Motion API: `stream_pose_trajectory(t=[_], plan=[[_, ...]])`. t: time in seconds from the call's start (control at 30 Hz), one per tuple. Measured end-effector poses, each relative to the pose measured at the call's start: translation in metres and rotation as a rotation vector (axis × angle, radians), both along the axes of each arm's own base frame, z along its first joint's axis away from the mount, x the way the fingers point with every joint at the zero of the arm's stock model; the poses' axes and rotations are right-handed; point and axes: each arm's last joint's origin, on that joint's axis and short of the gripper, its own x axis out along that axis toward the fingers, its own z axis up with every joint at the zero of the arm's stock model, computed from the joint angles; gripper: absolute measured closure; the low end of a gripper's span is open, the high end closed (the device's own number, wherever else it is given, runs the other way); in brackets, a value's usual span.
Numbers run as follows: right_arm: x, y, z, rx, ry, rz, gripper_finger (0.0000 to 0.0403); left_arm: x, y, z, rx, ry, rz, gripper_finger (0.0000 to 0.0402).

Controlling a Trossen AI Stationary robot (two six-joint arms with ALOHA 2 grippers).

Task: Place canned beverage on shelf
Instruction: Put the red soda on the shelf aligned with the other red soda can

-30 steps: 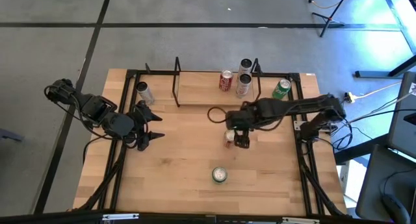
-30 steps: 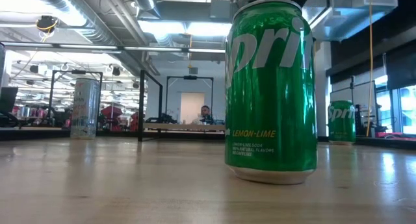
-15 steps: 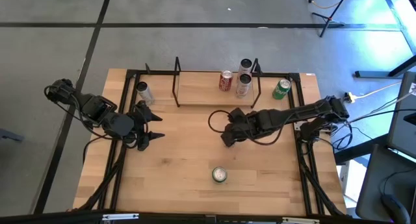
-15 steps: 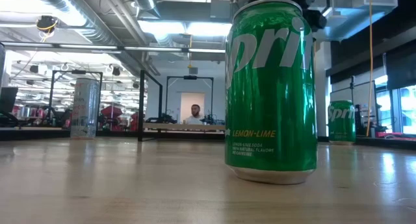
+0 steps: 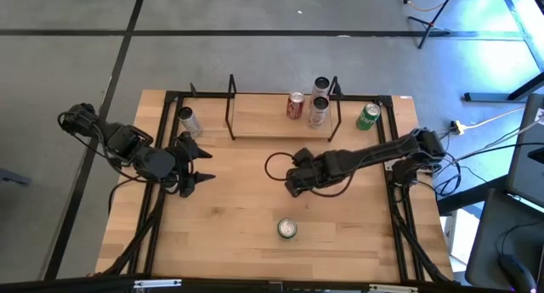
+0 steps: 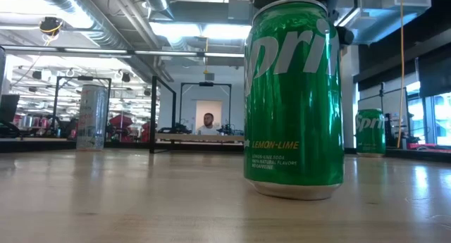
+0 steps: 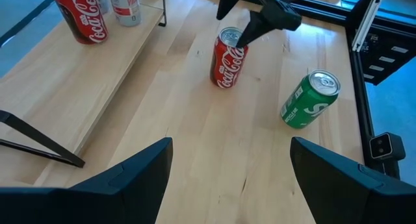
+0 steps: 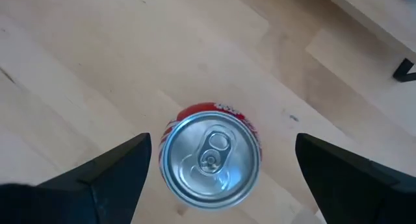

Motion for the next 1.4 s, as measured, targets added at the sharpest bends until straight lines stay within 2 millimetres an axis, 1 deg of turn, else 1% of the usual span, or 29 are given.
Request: stream_pose_trajectory(t=[0.27, 0.43, 0.5, 0.6, 0.73, 0.77, 0.83, 0.9, 1.03, 1.23, 1.4], plan=[[0.007, 0.004, -0.014, -0.001, 0.042, 0.014, 0.0036, 0.000, 0.000, 0.000, 0.001, 0.001, 0.000, 0.0104], [0.013, 0.006, -0.029, -0.003, 0.082, 0.033, 0.0036, 0.000, 0.000, 0.000, 0.002, 0.002, 0.000, 0.0104], [0.014, 0.006, -0.031, 0.004, 0.091, 0.041, 0.0038, 0.000, 0.000, 0.000, 0.002, 0.002, 0.000, 0.0104], [0.015, 0.007, -0.034, 0.015, 0.105, 0.048, 0.0064, 0.000, 0.000, 0.000, 0.001, 0.002, 0.000, 0.0104], [0.014, 0.007, -0.034, 0.019, 0.126, 0.099, 0.0137, 0.000, 0.000, 0.000, 0.002, 0.002, 0.000, 0.0104], [0.014, 0.007, -0.033, 0.017, 0.130, 0.116, 0.0140, 0.000, 0.000, 0.000, 0.002, 0.002, 0.000, 0.0104], [0.013, 0.007, -0.030, 0.010, 0.148, 0.168, 0.0140, 0.000, 0.000, 0.000, 0.002, 0.002, 0.000, 0.0104], [0.013, 0.006, -0.023, -0.001, 0.162, 0.233, 0.0140, 0.000, 0.000, 0.000, 0.001, 0.002, 0.000, 0.0104], [0.015, -0.005, 0.005, -0.062, 0.157, 0.386, 0.0140, 0.000, 0.000, 0.000, 0.001, 0.002, 0.000, 0.0104], [0.027, -0.032, 0.038, -0.174, 0.145, 0.623, 0.0140, 0.000, 0.000, 0.000, 0.001, 0.000, 0.000, 0.0104], [0.031, -0.067, 0.050, -0.256, 0.171, 0.723, 0.0140, 0.000, 0.000, 0.000, 0.001, 0.000, 0.000, 0.0104]])
